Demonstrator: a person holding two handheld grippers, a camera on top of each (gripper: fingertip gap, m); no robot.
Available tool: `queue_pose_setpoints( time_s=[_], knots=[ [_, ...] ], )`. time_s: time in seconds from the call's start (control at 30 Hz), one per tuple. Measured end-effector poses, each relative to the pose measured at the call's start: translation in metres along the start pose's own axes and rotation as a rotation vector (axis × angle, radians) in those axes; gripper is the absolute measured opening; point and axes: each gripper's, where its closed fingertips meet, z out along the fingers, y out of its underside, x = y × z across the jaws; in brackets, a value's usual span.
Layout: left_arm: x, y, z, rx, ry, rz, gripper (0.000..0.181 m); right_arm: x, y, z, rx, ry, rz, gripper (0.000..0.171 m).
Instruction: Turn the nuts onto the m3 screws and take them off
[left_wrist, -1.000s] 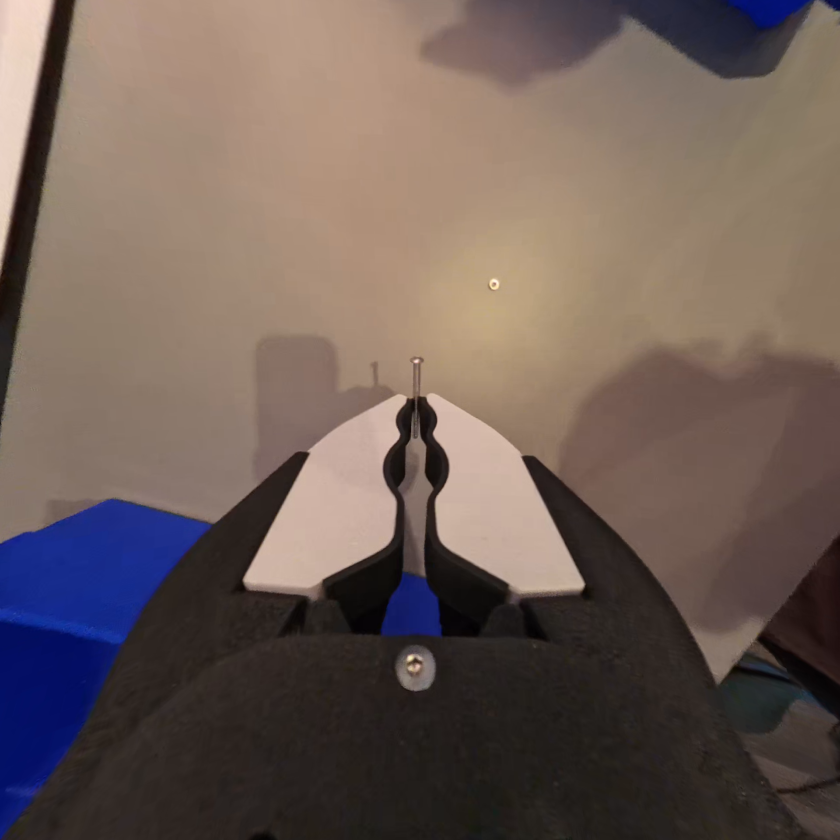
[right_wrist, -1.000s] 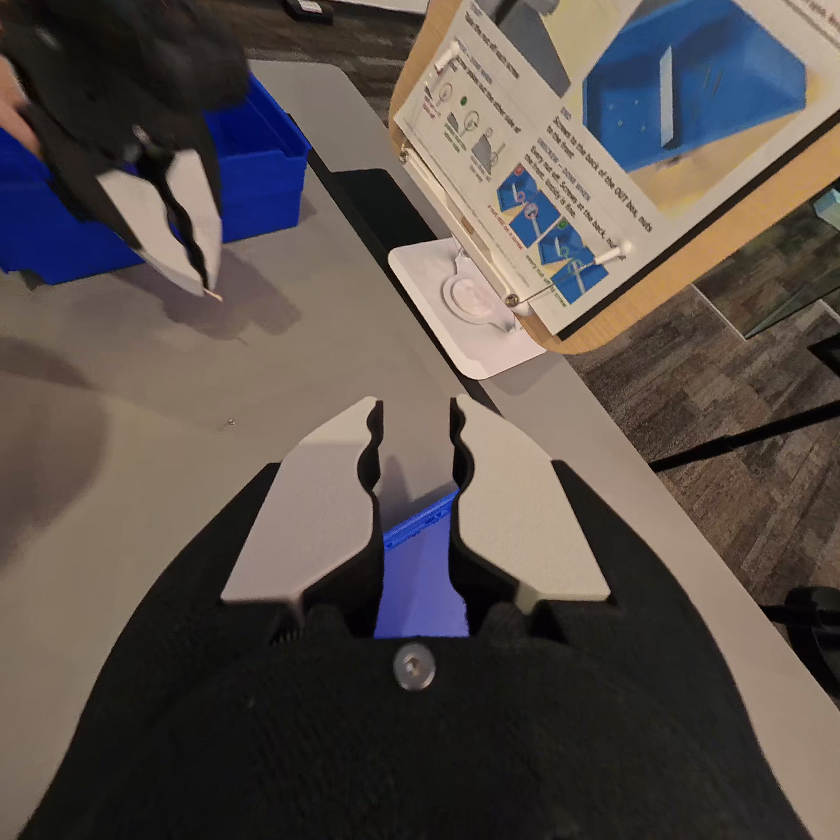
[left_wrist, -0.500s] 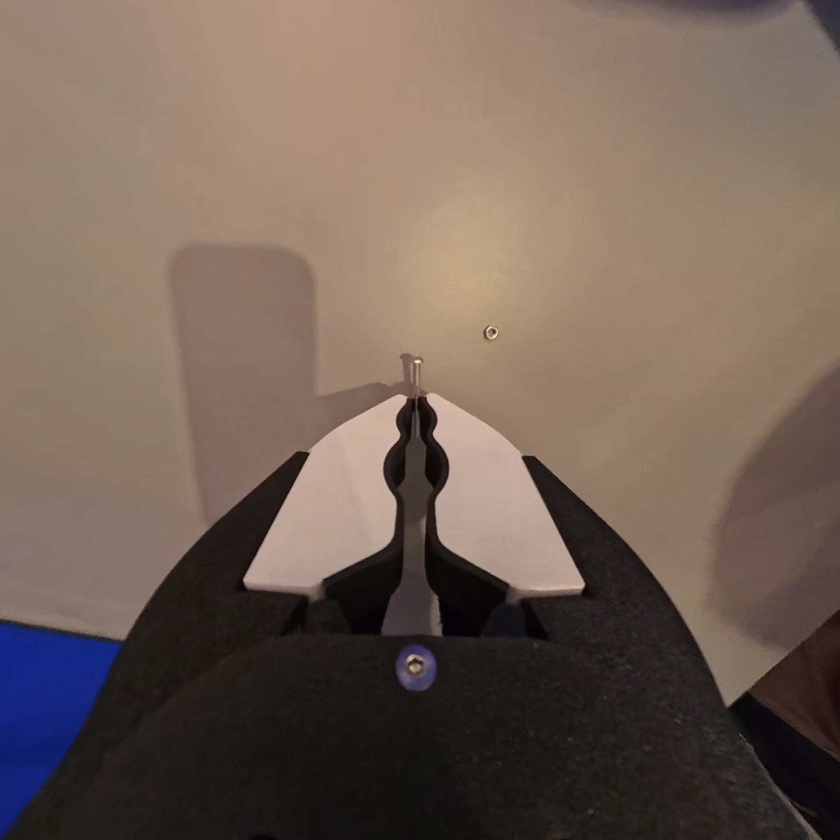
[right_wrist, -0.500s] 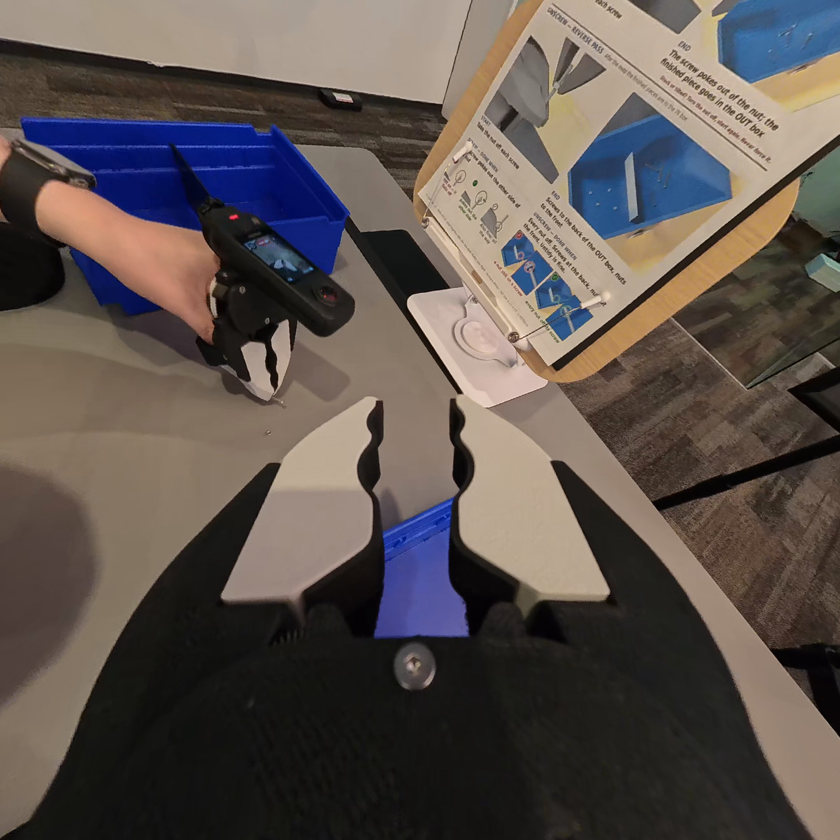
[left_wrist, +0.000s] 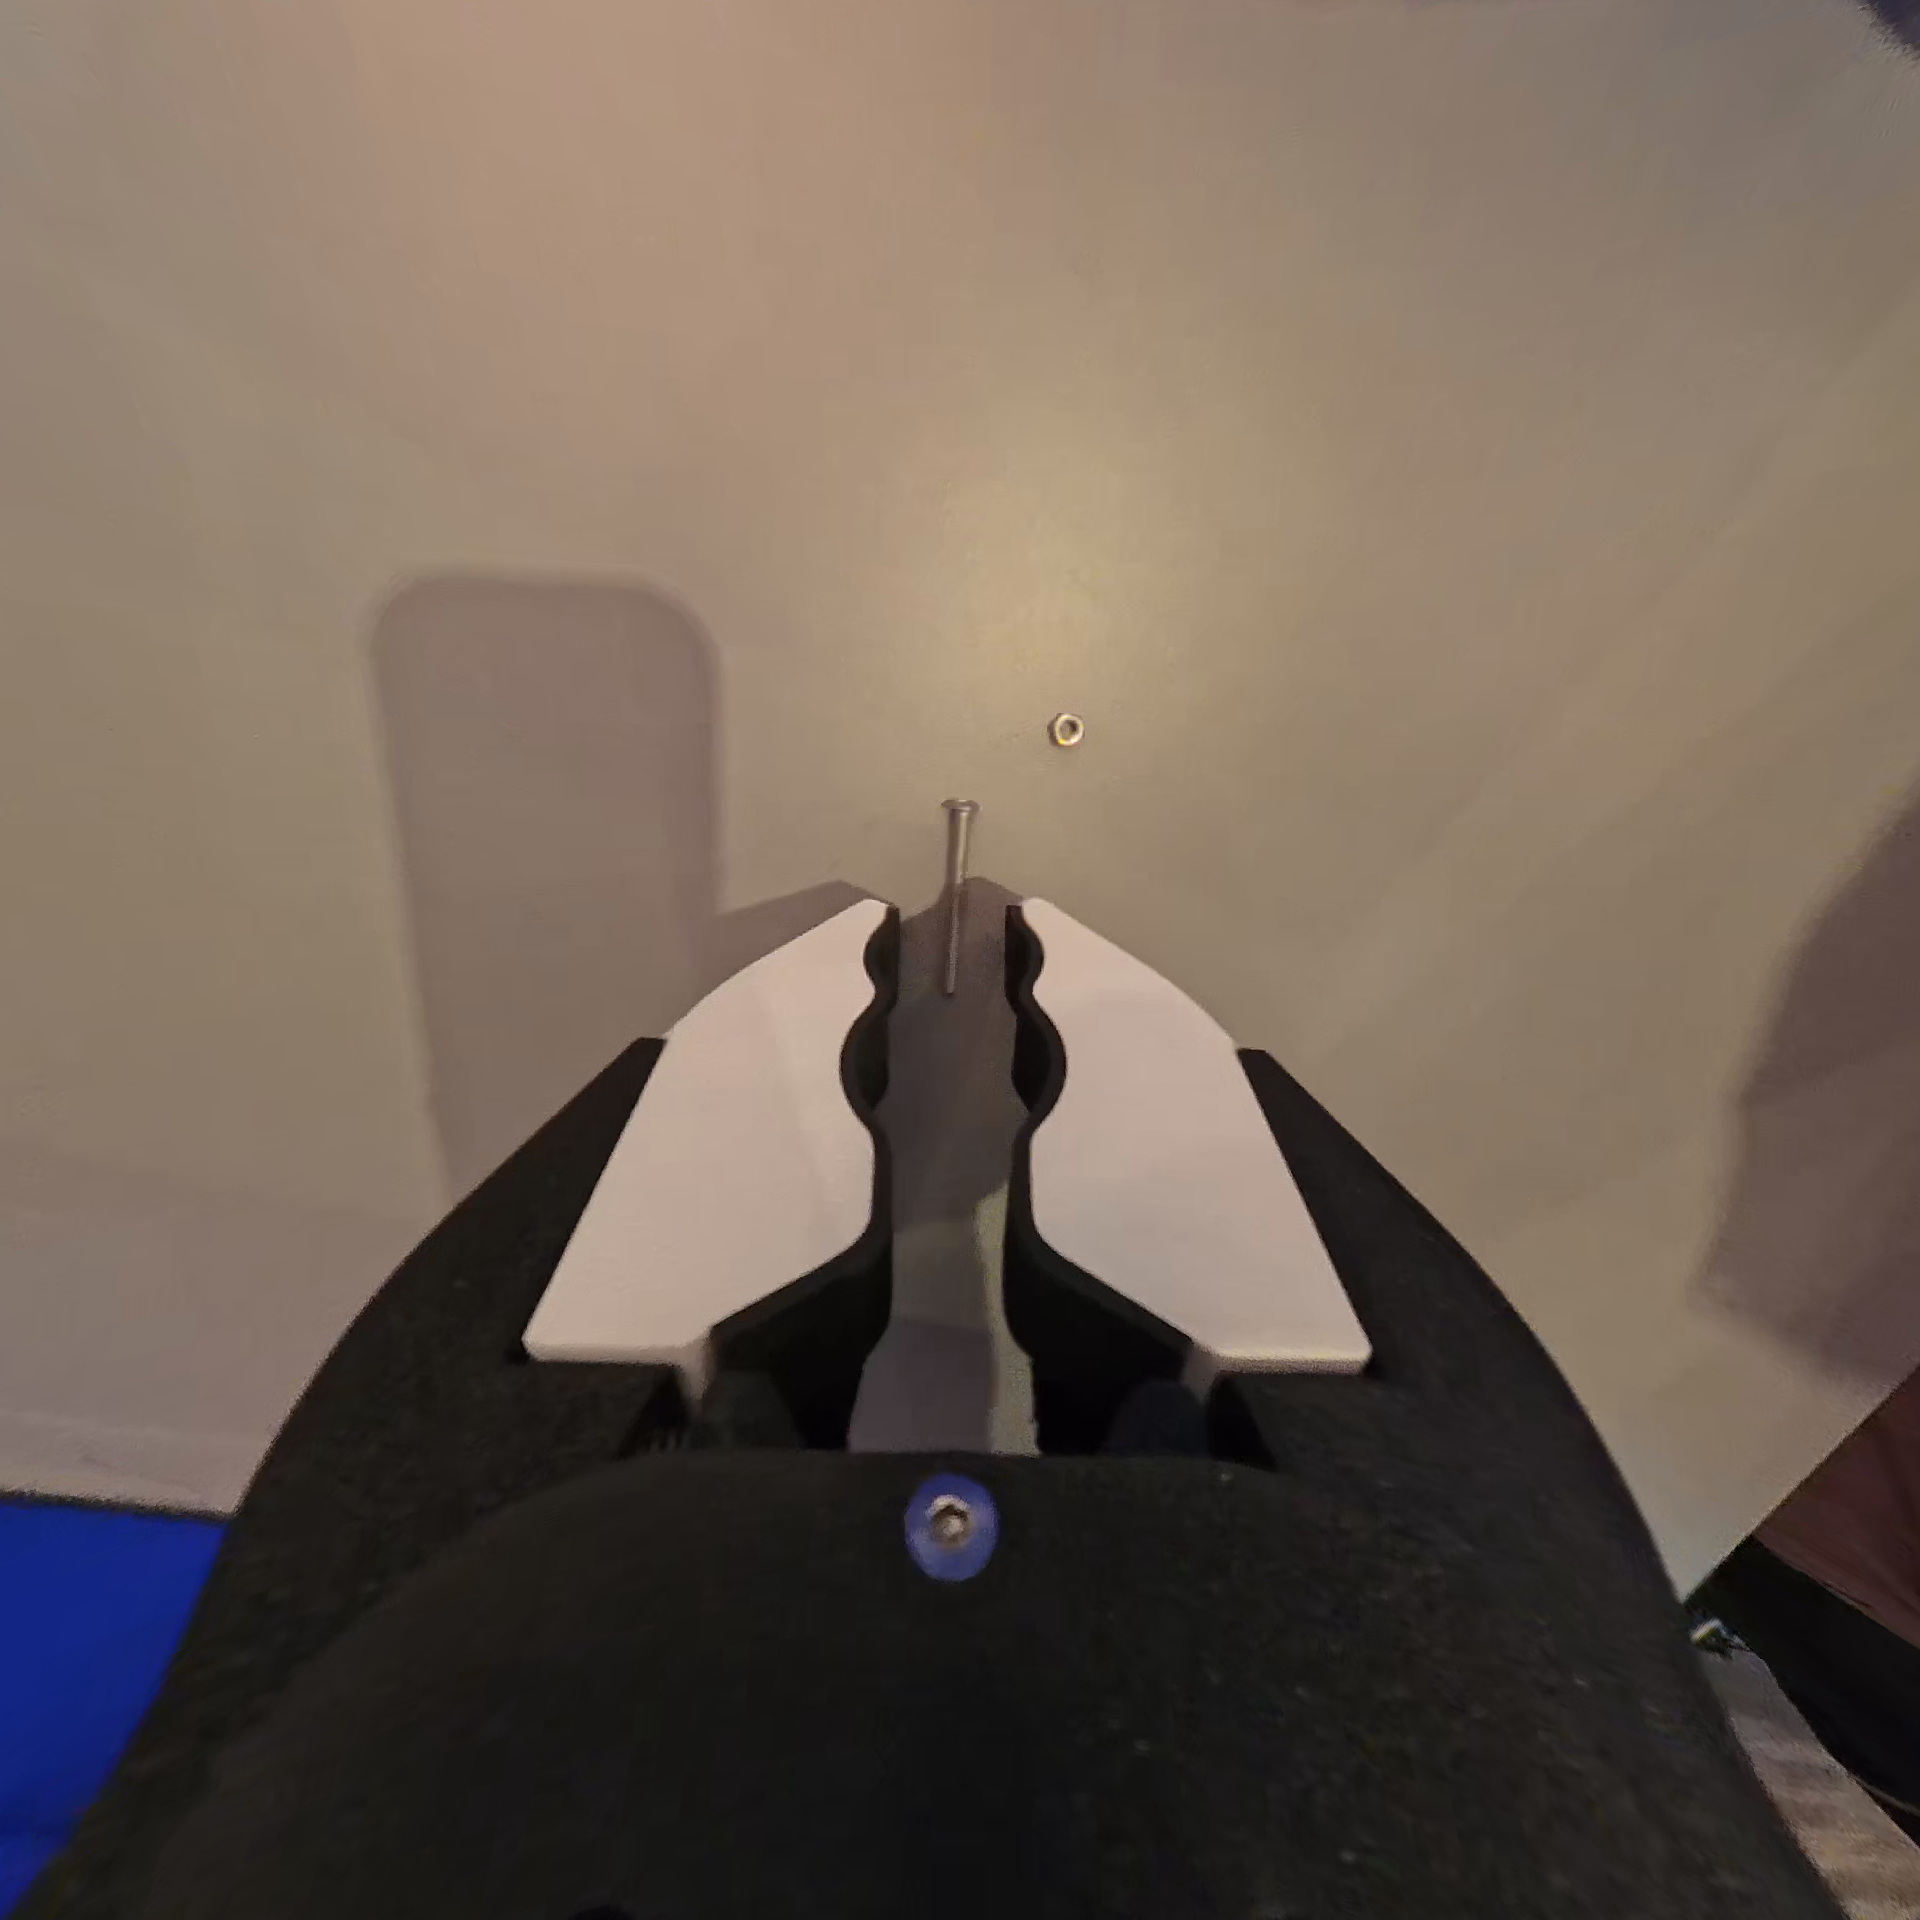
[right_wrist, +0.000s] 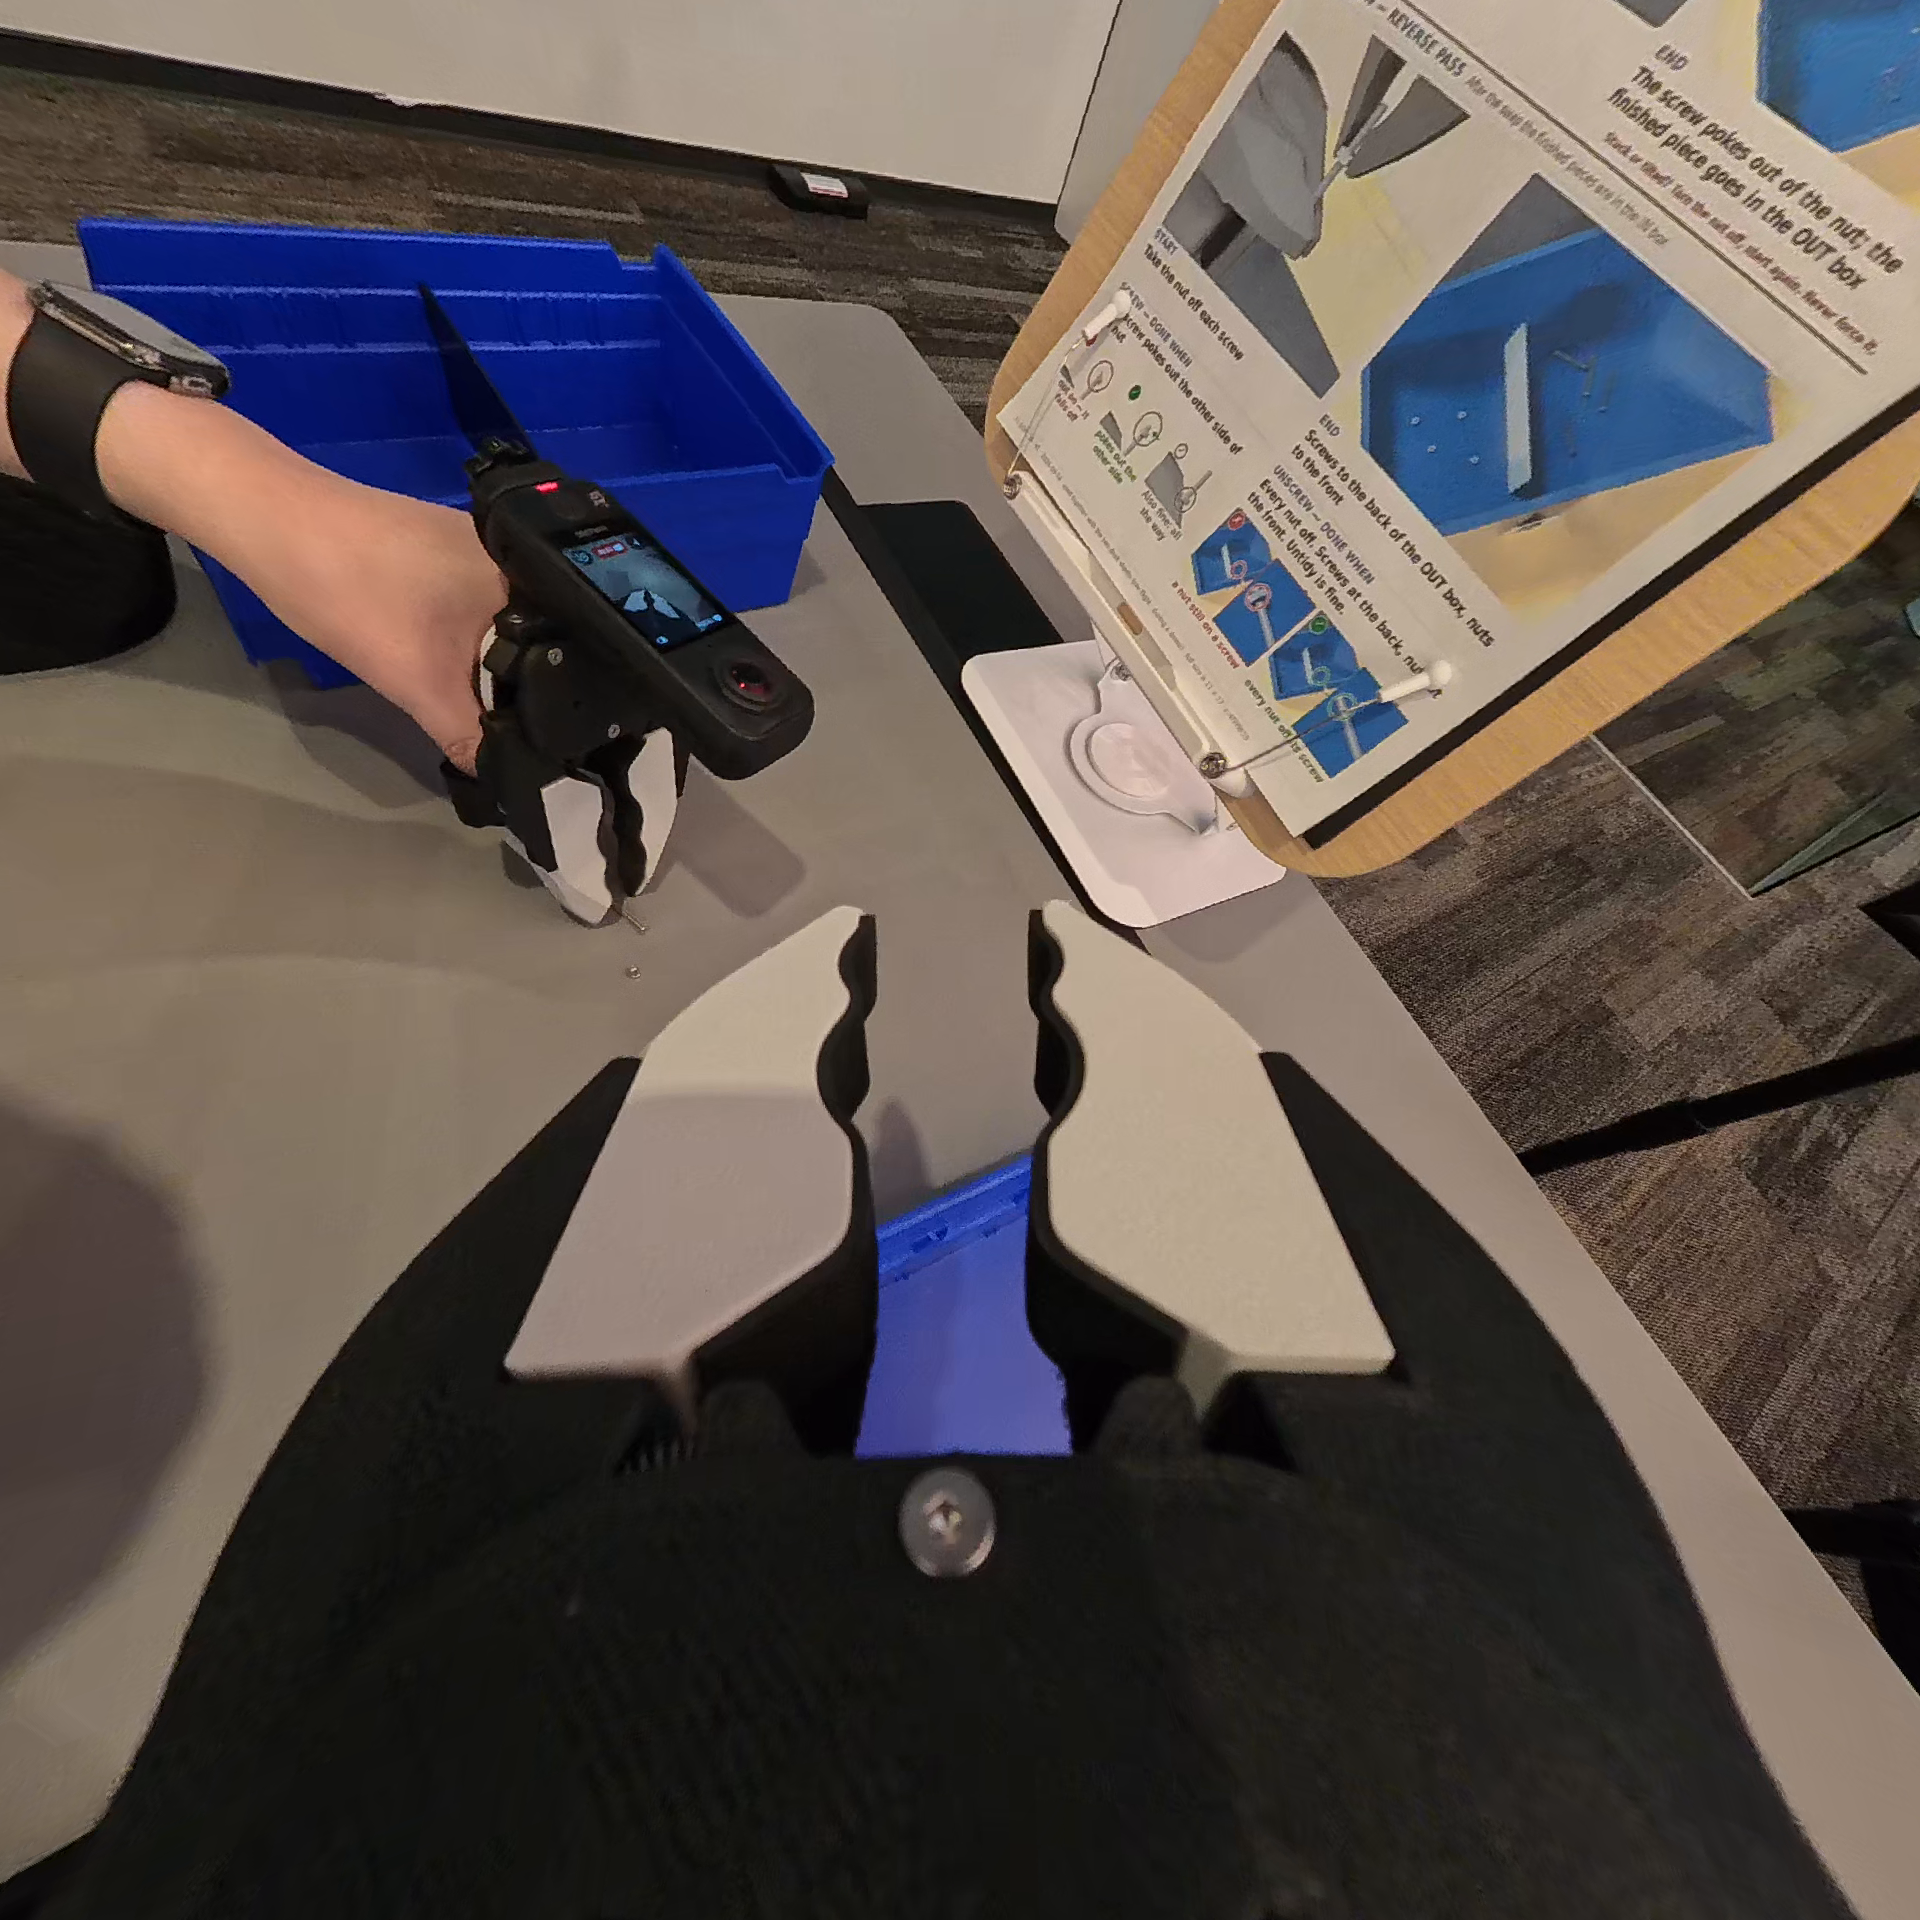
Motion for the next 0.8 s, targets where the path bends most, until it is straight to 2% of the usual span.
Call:
queue_pose_setpoints(
  time_s=[0.23,0.3,0.37,0.53,0.63,0.8],
  knots=[
    [0.004,-0.005,0.002,-0.005,-0.03,0.075,0.022,-0.008,0.0,0.008,-0.026,-0.018,-0.029,0.028],
    [0.006,-0.006,0.004,-0.016,-0.061,0.116,0.016,-0.01,0.001,0.009,-0.031,-0.021,-0.034,0.029],
    [0.009,-0.006,0.005,-0.013,-0.077,0.144,0.002,-0.01,0.001,0.01,-0.03,-0.023,-0.034,0.028],
    [0.006,-0.005,0.0,0.026,-0.143,0.127,0.002,-0.009,-0.003,0.008,0.002,-0.029,-0.025,0.028],
    [0.003,-0.025,-0.028,0.23,-0.128,0.012,0.002,-0.012,-0.009,0.008,0.039,-0.047,-0.018,0.028],
    [0.003,-0.067,-0.131,0.771,-0.085,-0.13,0.002,-0.018,-0.023,0.016,0.105,-0.081,0.015,0.028]
  ],
)
